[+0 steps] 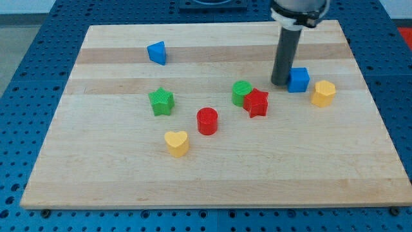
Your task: Move your arm closer to blue triangle
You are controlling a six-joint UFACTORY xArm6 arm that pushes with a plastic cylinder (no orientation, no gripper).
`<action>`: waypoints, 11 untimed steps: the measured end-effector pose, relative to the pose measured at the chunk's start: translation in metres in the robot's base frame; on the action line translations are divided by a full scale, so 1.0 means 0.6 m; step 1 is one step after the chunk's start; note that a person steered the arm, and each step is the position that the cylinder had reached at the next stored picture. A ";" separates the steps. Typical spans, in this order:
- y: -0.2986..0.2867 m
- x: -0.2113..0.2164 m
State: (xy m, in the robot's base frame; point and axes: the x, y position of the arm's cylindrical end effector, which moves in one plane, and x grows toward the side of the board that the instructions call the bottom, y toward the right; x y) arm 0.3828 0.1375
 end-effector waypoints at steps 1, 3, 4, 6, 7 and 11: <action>0.038 0.000; 0.033 -0.002; -0.076 -0.007; -0.310 -0.009; -0.421 -0.014; -0.520 -0.164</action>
